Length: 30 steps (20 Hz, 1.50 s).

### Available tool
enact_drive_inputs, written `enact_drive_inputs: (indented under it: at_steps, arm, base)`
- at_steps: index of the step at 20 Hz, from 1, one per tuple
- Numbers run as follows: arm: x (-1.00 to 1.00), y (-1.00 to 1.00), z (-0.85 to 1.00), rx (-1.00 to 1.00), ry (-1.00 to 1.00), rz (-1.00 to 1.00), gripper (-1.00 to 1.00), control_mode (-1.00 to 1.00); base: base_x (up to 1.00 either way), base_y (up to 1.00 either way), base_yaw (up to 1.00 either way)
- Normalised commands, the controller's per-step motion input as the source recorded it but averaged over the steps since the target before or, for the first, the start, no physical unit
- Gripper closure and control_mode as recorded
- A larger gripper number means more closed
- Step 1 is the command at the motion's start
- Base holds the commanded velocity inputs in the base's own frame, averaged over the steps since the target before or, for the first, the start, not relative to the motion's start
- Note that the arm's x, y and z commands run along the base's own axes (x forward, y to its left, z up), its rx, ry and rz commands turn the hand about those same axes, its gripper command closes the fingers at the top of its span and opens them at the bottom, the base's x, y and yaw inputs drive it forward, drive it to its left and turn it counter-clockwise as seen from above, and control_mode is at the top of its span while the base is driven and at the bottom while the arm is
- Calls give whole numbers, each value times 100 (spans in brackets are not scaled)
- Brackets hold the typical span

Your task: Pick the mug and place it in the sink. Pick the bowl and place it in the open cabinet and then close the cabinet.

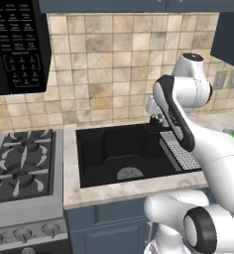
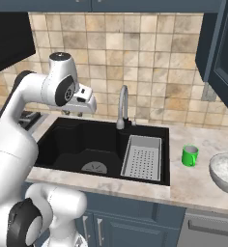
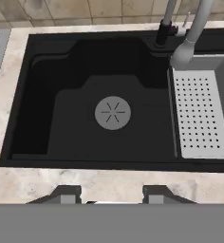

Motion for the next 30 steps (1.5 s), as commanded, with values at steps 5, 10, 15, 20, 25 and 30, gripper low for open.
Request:
enact_drive_inputs:
  at_steps: [5,10,15,20,25,30]
  arm:
    - [-28,-2,-1,0,0,5,-100,-100]
    - [-82,-1,-13,-1,-1,13,-100,-100]
    - [-68,-13,-25,-3,0,16,-100,-100]
    - [-36,-32,-14,0,0,9,-100,-100]
    - [-2,-32,-11,0,0,1,-100,-100]
    - [4,-31,-1,0,2,0,-100,-100]
  base:
    - [0,0,0]
    - [0,0,0]
    - [0,0,0]
    - [0,0,0]
    - [0,0,0]
    - [0,0,0]
